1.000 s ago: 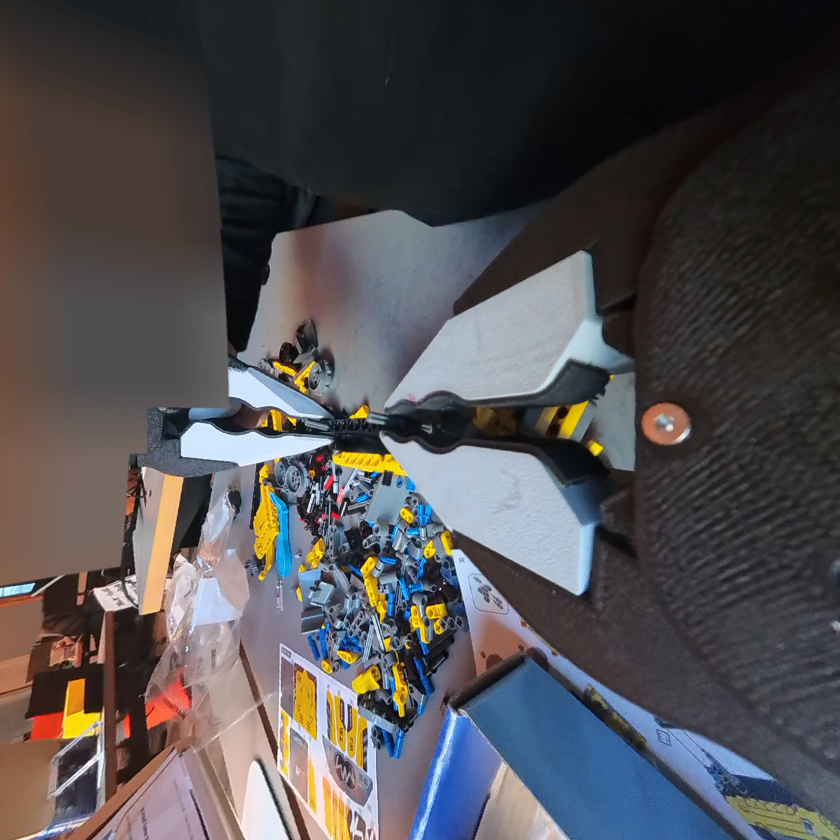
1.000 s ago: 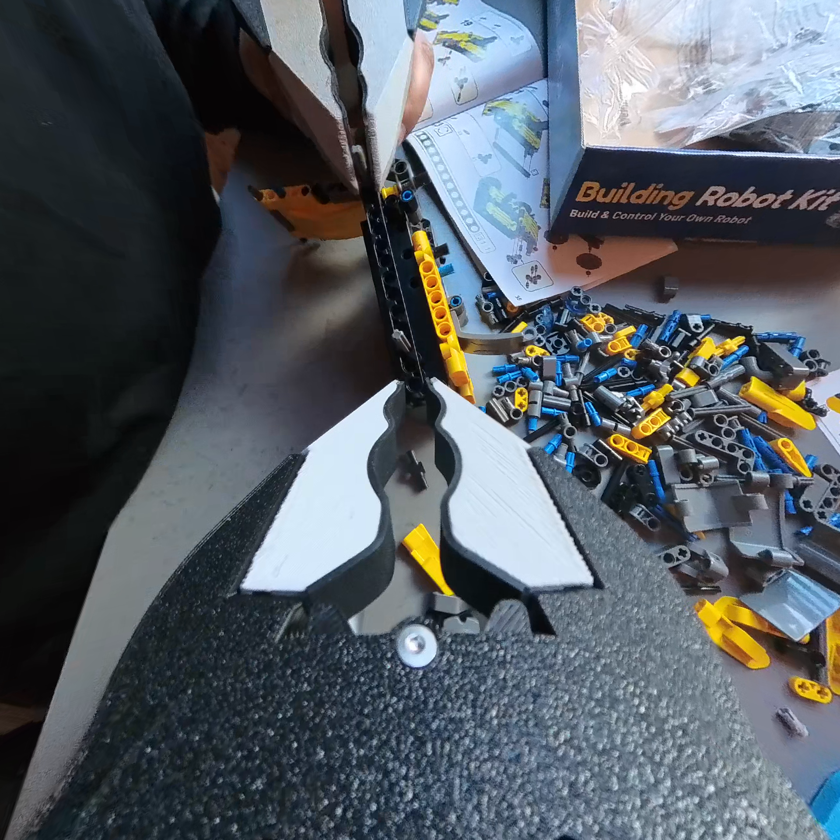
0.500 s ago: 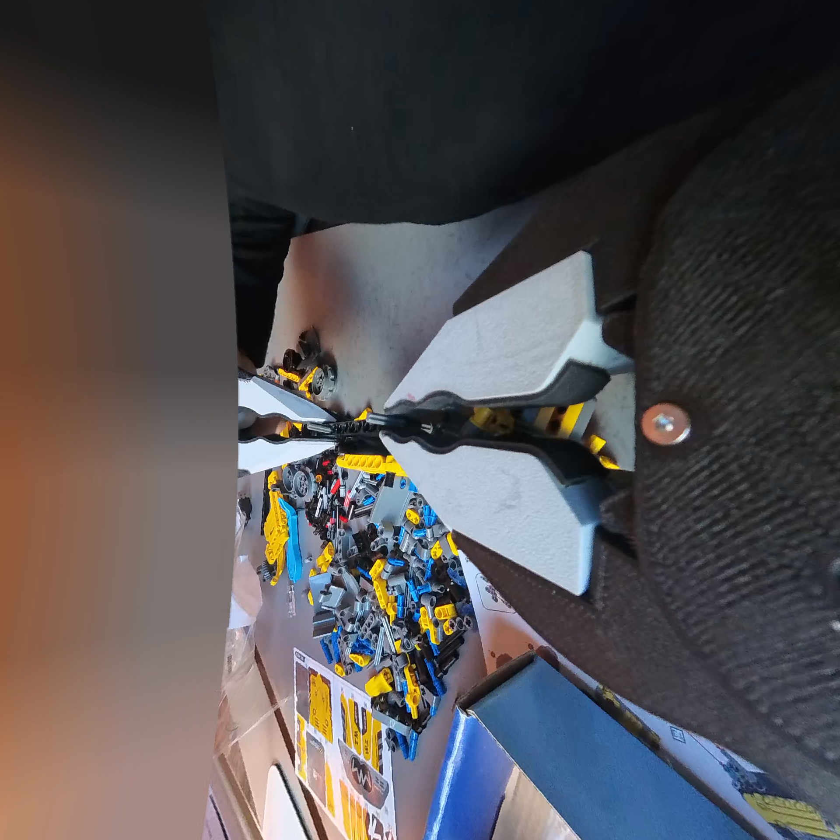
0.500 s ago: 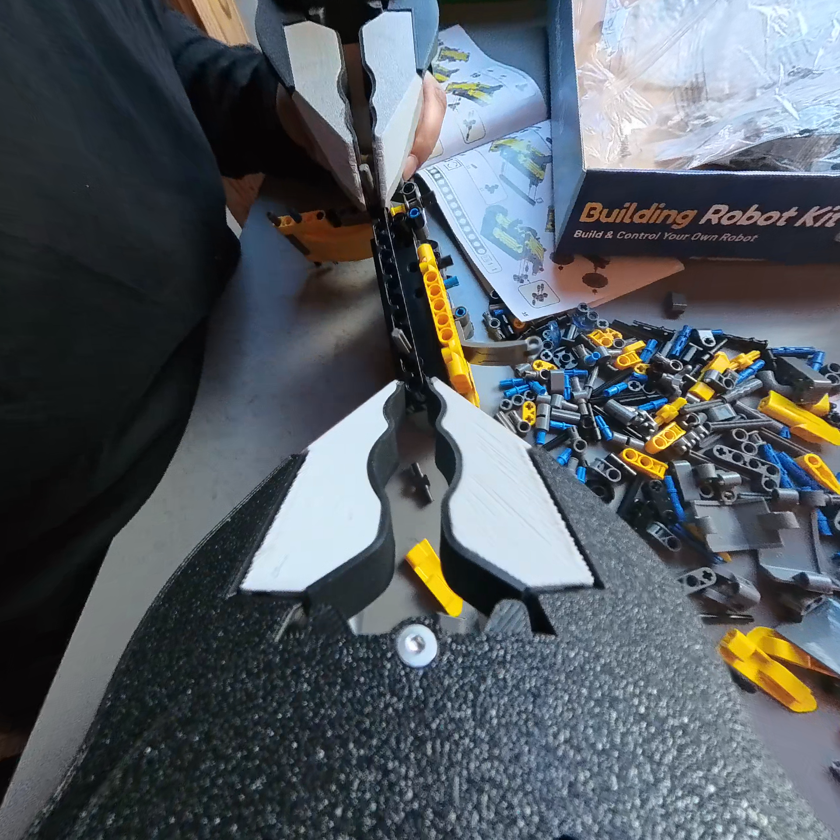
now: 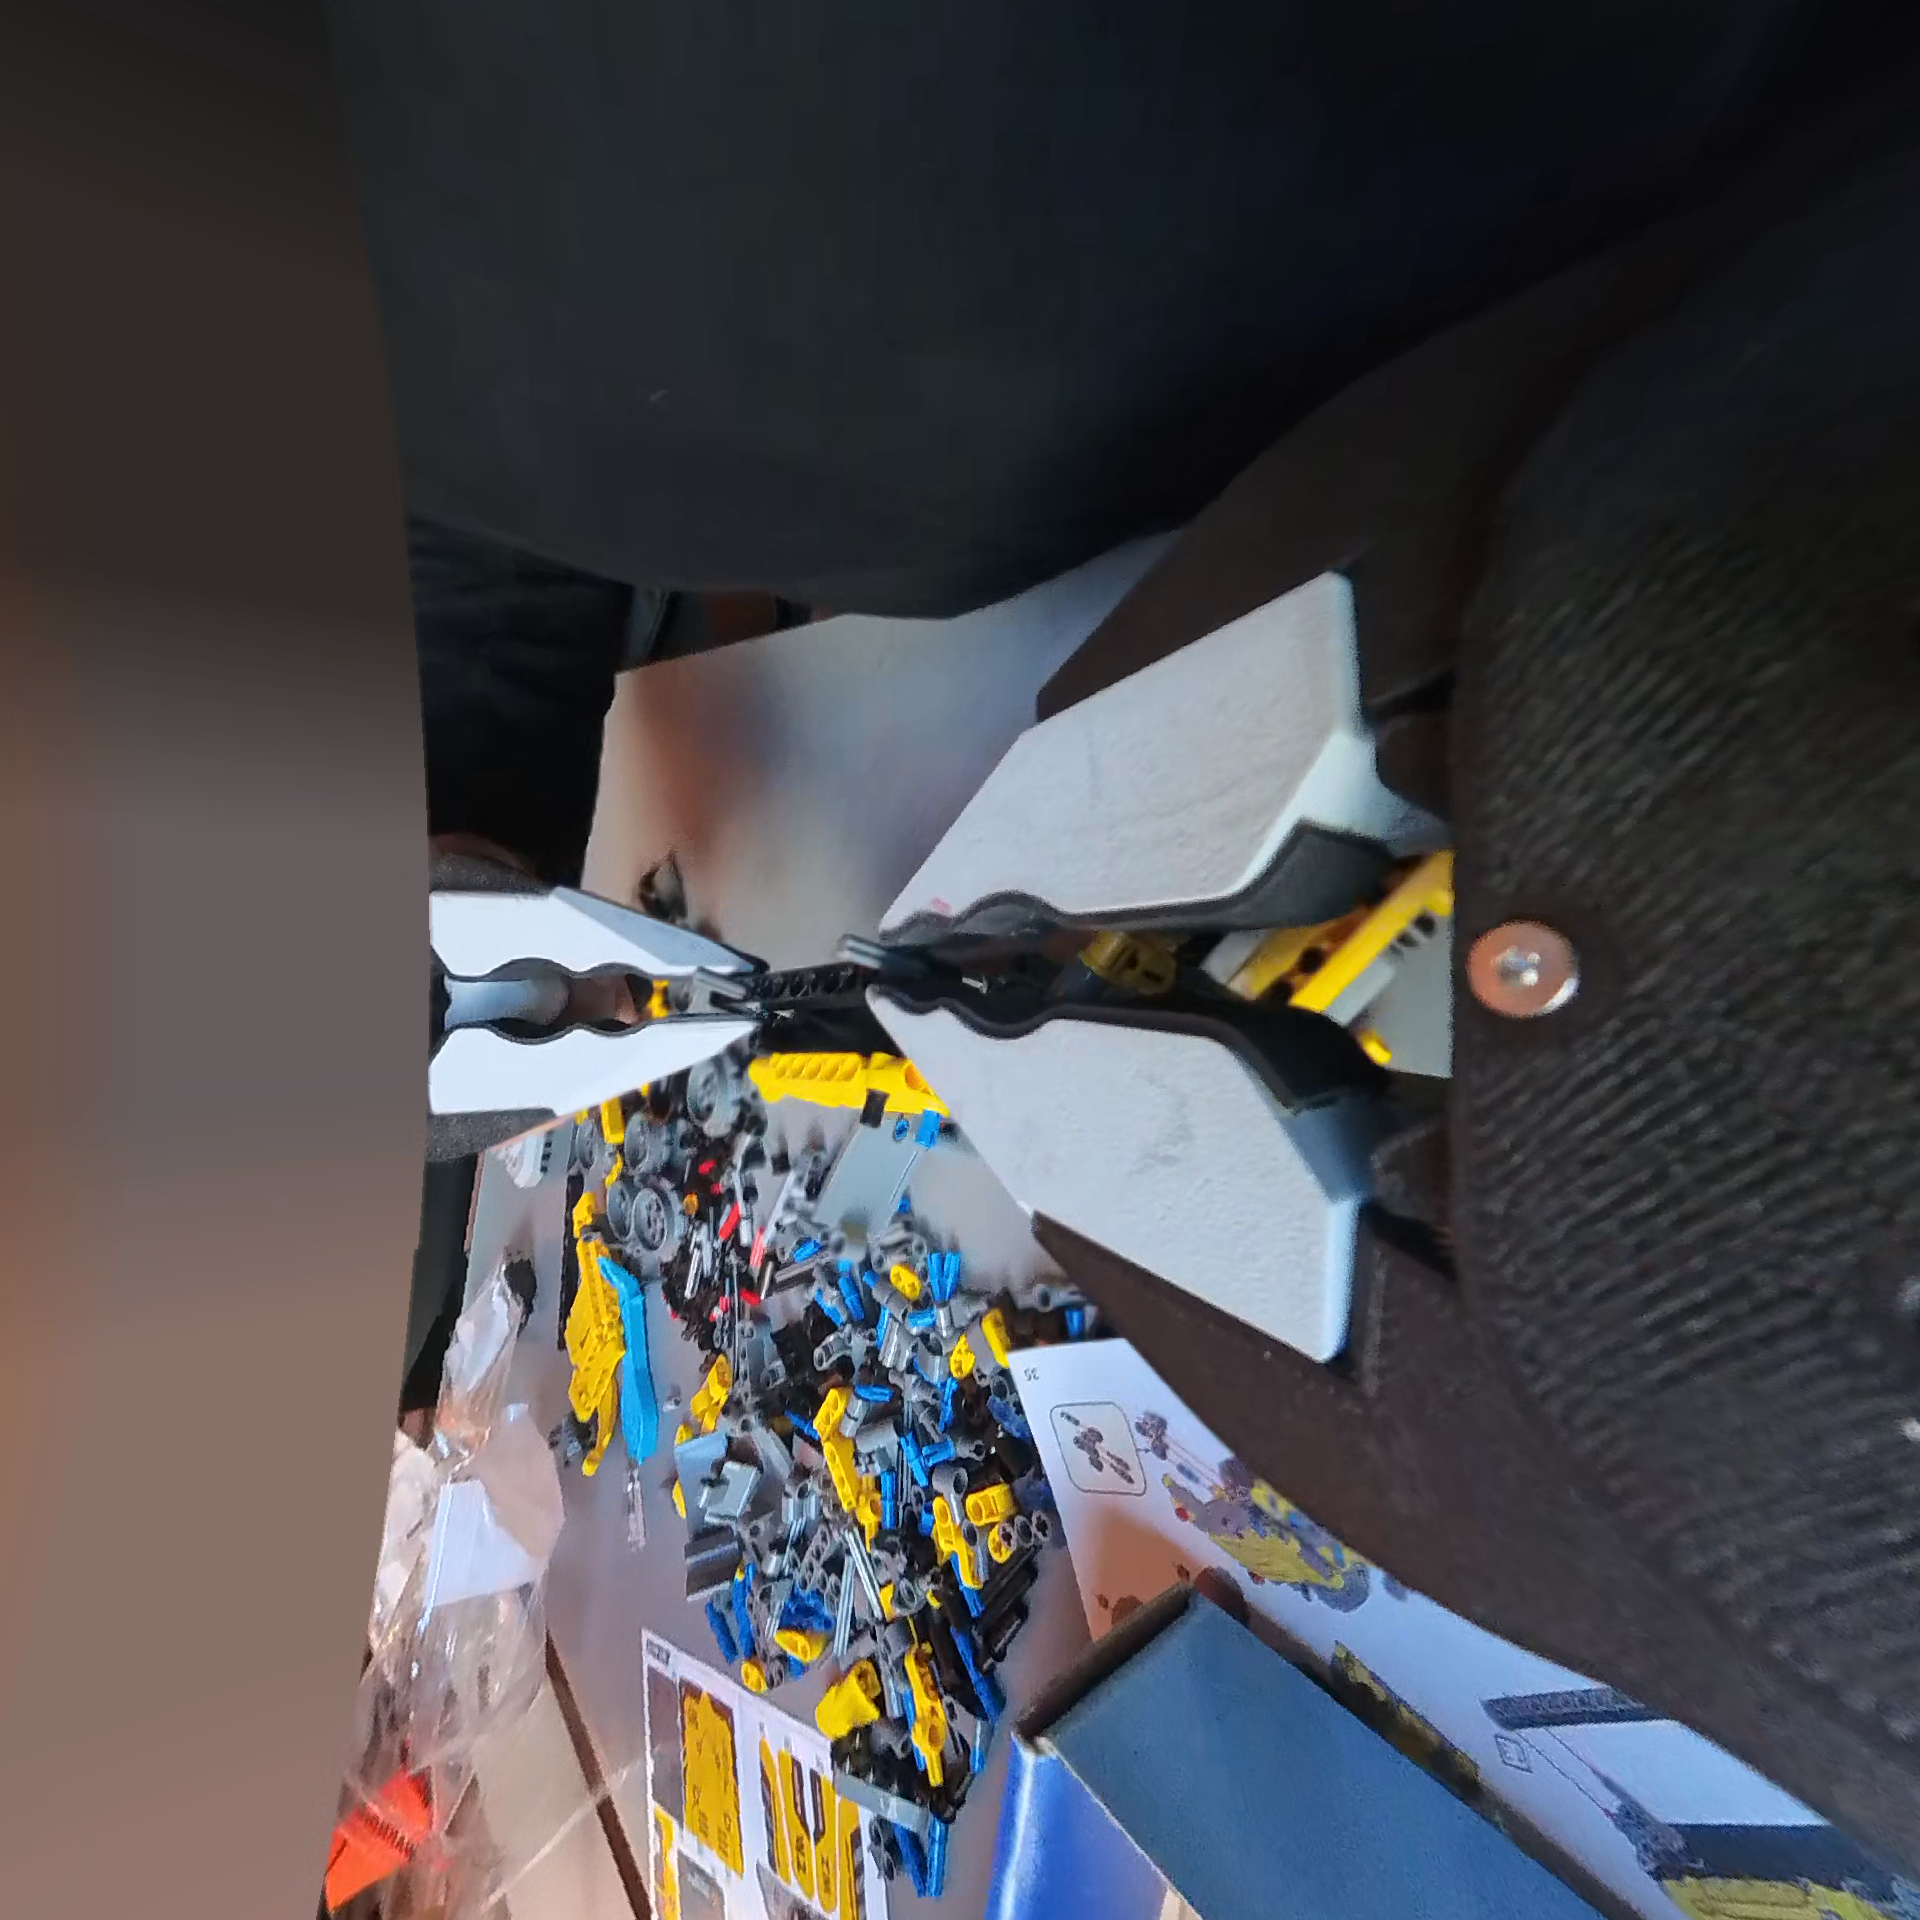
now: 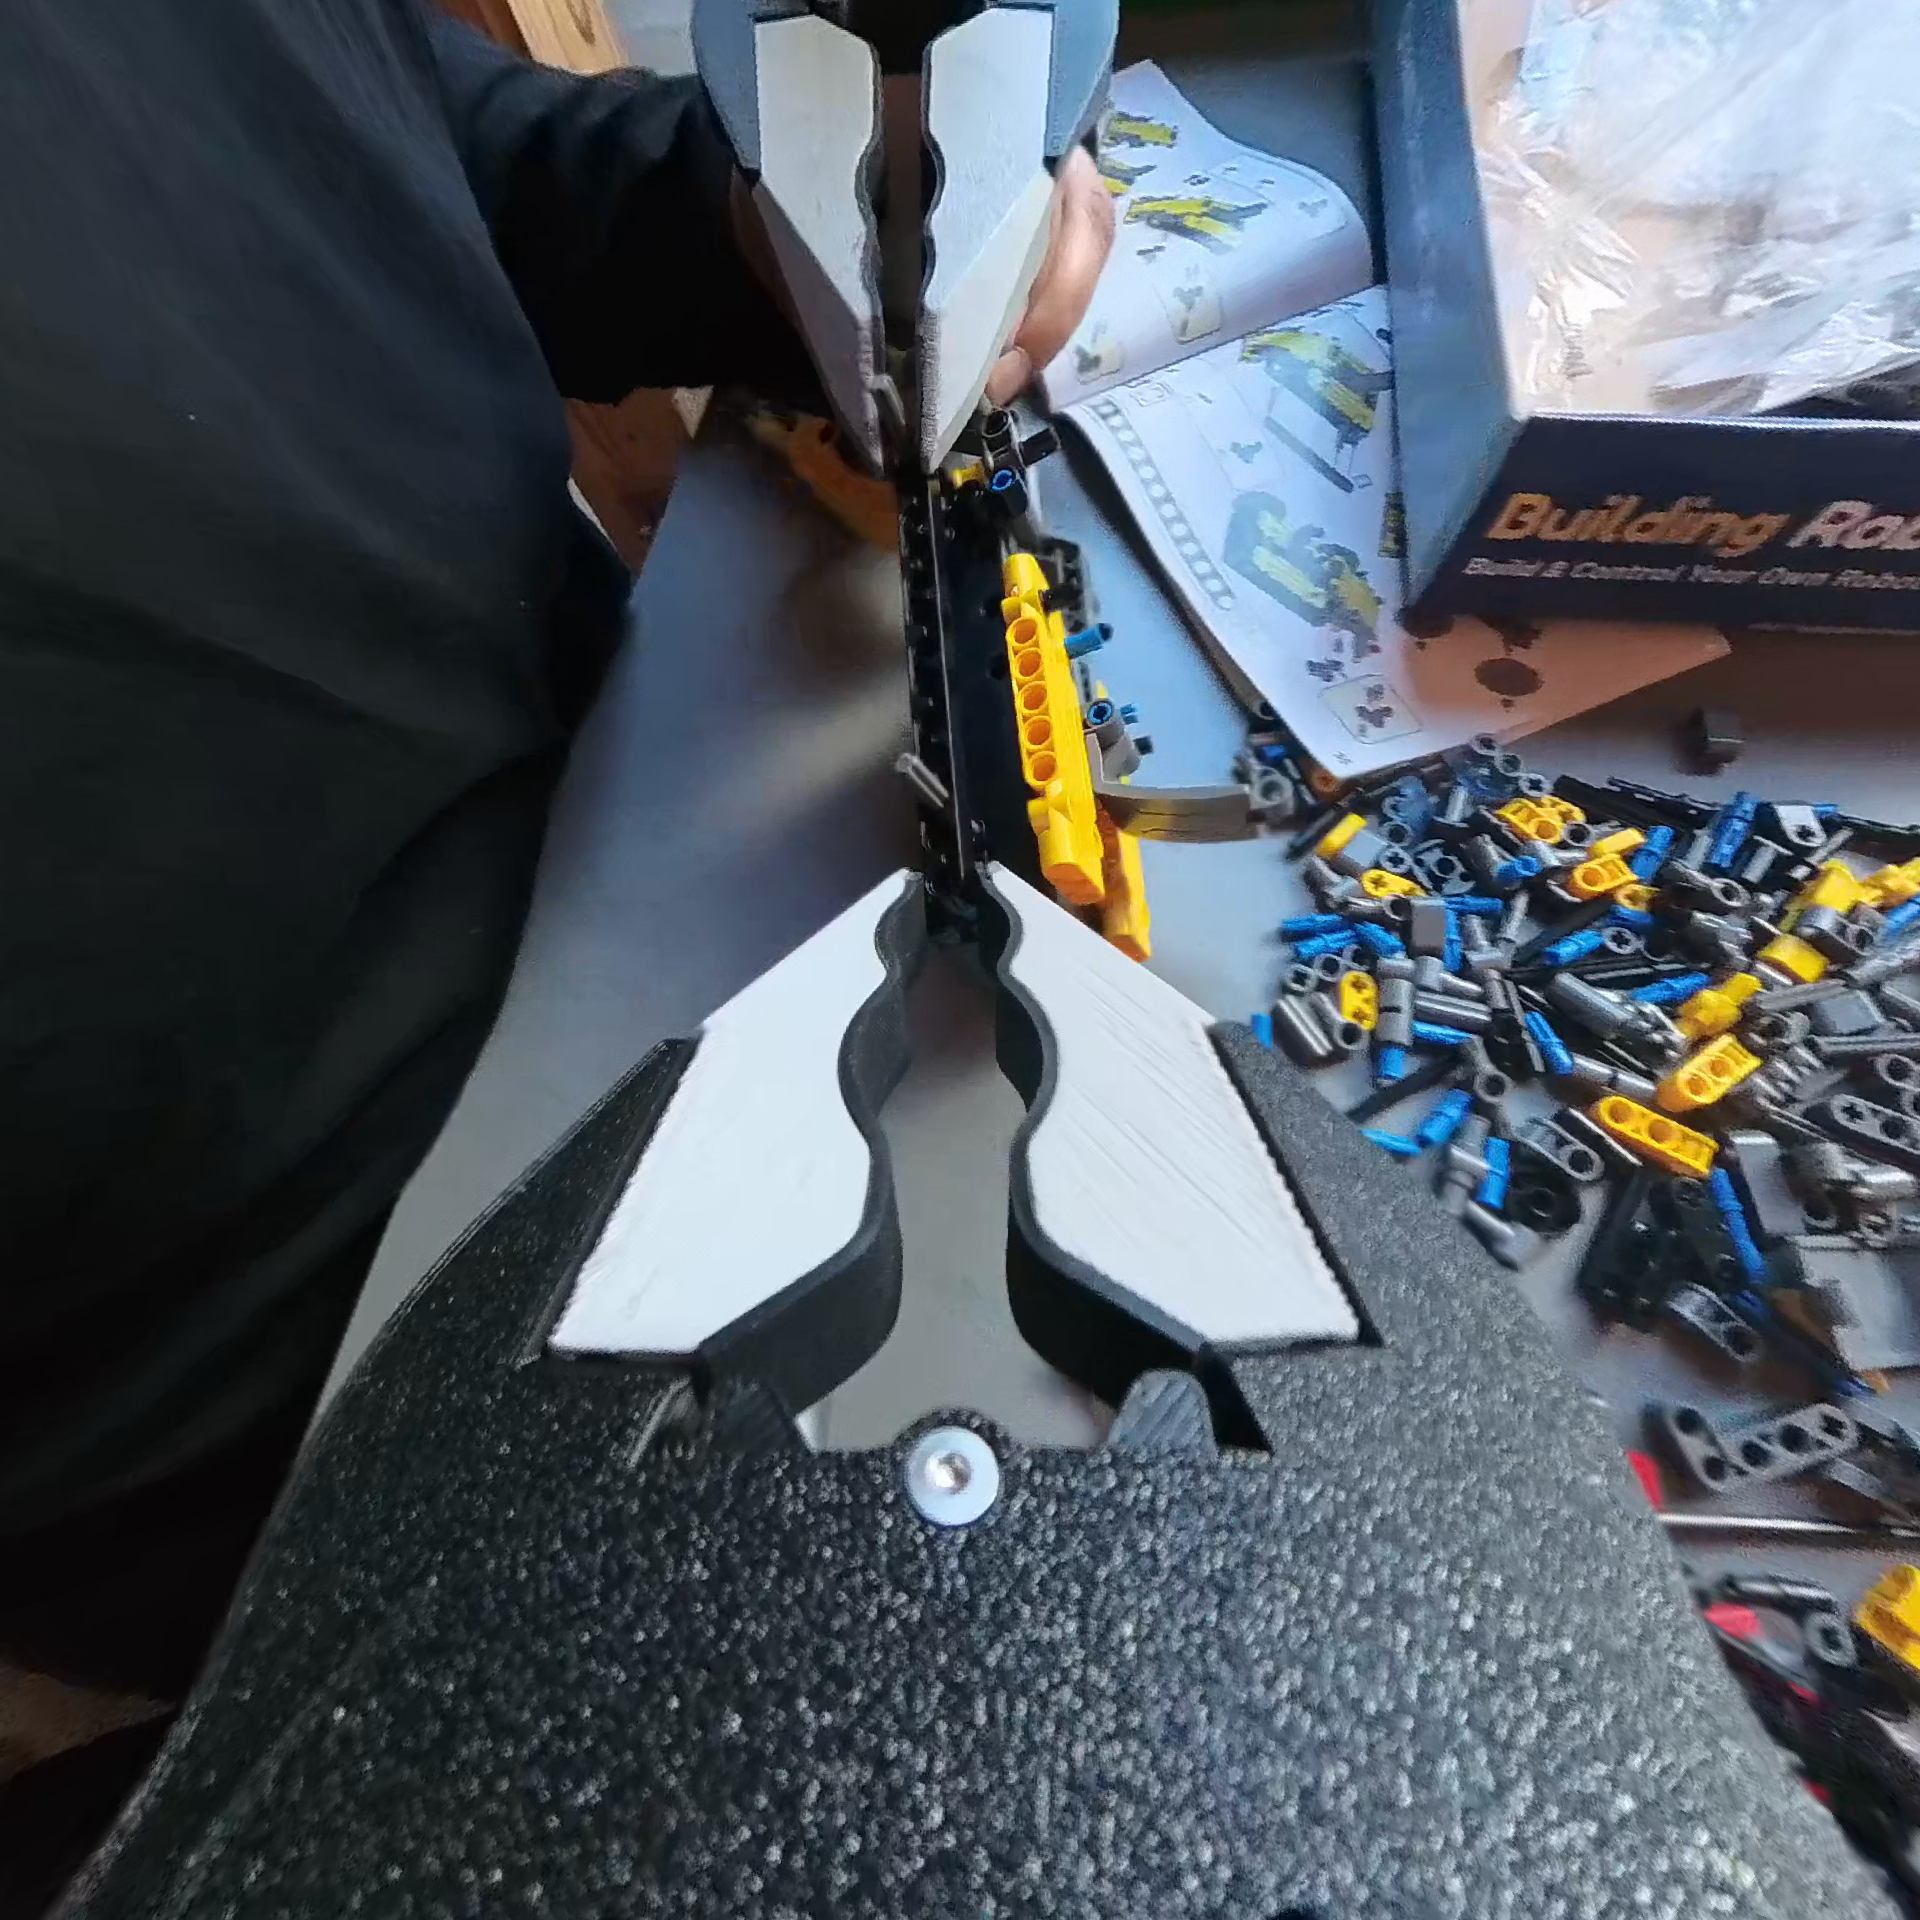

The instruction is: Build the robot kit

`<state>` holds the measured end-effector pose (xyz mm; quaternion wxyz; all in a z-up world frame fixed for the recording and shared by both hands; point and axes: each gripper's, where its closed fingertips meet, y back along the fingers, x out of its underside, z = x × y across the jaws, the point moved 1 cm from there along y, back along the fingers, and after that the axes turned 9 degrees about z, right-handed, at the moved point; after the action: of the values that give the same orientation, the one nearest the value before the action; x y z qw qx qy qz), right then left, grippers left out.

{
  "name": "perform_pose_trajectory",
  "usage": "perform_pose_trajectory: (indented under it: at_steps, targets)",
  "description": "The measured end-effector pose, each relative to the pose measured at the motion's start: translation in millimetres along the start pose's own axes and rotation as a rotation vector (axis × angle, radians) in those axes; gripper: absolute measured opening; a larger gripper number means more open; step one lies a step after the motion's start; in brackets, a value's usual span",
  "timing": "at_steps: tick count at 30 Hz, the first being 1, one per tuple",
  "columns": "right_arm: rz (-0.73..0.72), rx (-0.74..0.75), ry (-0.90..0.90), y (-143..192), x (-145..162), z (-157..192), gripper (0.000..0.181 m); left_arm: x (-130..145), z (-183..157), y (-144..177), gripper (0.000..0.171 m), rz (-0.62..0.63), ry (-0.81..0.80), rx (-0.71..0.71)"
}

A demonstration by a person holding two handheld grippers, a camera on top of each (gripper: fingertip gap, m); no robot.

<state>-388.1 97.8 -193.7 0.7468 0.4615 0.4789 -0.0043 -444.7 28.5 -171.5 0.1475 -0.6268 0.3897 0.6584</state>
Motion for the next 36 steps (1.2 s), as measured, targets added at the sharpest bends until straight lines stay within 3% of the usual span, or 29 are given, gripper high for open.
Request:
perform_pose_trajectory:
  at_steps: [5, 7, 14, 19, 28, 32, 34, 36]
  targets:
    - [-0.003, 0.052, 0.015, -12.7, -3.1, 18.4, 0.010, 12.3, -14.7, 9.0, 0.002, 0.074, -0.078, 0.027]
    - [-0.023, 0.113, 0.024, -12.5, -4.8, 15.8, 0.010, 11.4, -13.5, 10.2, 0.002, 0.065, -0.072, 0.013]
    - [-0.072, 0.102, -0.004, -10.2, -5.8, 11.9, 0.011, 8.9, -7.4, 10.5, 0.002, 0.043, -0.062, 0.056]
    - [-0.098, 0.107, -0.010, -7.7, -4.2, 12.7, 0.026, 7.9, -4.9, 7.1, 0.002, 0.027, -0.048, 0.069]
    - [-0.202, 0.169, -0.014, 10.0, -3.9, 4.8, 0.038, 7.4, -3.9, 7.3, 0.002, 0.022, -0.042, 0.073]
    - [-0.029, 0.329, 0.047, -11.1, 10.1, -17.4, 0.065, 6.8, -3.1, 6.9, 0.002, 0.018, -0.039, 0.067]
    - [0.054, 0.401, 0.126, -28.2, 10.9, -23.5, 0.058, 6.5, -2.6, 6.9, 0.002, 0.017, -0.036, 0.066]
    - [0.090, 0.421, 0.194, -41.8, 9.7, -23.2, 0.038, 6.7, -2.8, 6.8, 0.002, 0.018, -0.029, 0.066]
